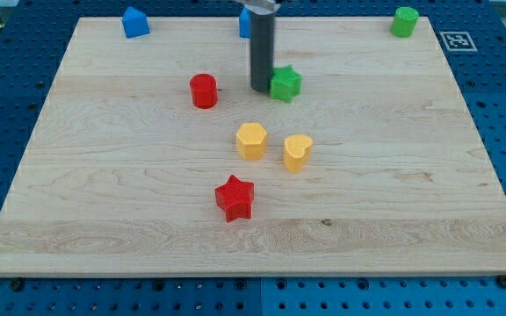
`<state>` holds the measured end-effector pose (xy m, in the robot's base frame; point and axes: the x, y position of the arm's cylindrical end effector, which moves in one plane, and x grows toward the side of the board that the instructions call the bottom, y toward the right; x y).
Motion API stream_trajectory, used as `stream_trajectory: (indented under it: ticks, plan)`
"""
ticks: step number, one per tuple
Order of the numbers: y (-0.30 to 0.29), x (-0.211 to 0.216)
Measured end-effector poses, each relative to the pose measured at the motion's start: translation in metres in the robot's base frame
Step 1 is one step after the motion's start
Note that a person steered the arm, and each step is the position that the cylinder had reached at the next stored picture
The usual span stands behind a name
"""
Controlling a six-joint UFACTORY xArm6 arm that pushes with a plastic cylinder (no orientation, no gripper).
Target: Slide the red circle towards the left side of the board
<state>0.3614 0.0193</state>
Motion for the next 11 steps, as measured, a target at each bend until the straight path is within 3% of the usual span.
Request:
stream_trajectory:
  ticks: [11]
  plan:
    - [-0.212, 0.008]
